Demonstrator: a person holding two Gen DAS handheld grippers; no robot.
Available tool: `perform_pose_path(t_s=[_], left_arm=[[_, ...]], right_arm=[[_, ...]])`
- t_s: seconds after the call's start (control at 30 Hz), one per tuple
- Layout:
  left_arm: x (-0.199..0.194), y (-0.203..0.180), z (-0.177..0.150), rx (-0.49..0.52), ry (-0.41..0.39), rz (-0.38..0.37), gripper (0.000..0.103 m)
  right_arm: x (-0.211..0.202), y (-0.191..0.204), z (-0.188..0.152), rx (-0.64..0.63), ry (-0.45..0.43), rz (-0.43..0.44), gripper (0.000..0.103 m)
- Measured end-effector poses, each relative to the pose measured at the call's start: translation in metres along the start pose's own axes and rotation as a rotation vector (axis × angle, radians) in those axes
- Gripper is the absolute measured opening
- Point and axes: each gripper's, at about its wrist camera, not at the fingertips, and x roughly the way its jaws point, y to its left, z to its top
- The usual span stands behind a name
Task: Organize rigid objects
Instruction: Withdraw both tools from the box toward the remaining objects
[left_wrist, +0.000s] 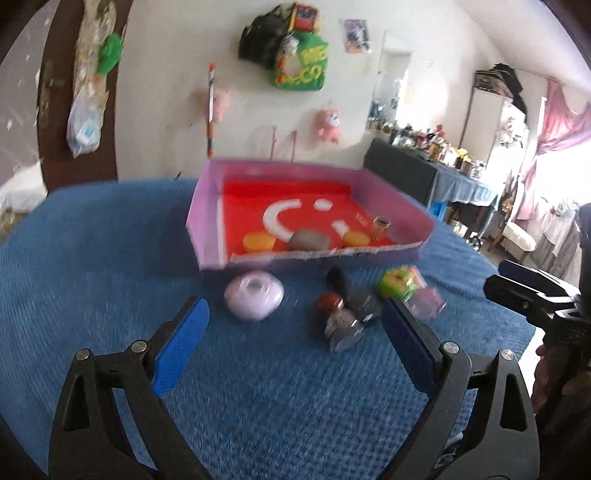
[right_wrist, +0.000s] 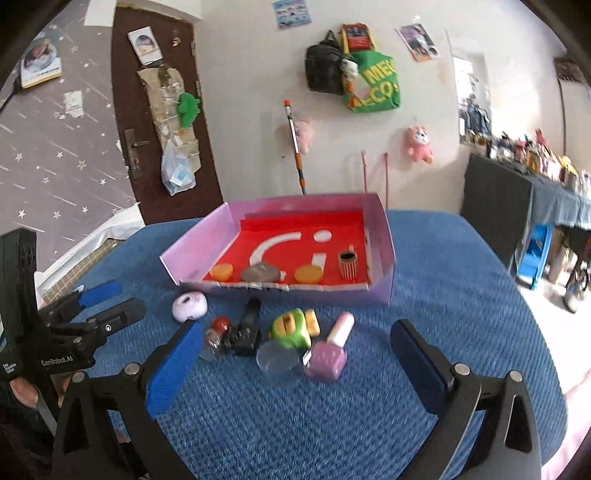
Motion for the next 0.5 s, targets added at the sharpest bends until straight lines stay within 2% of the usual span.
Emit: perform_pose_path(t_s=[0.23,0.5], left_arm=[[0.02,0.02,-0.016,-0.054,0.092,0.055,0.096],[0.04,0.048,-0.009,-0.1,0.147,0.163,0.096]], right_arm=[[0.021,-0.014,-0.031,0.055,0.05,-0.05,0.103],[0.036,-0.024,-0.034,0.072,0.069,-0.058,0.103]])
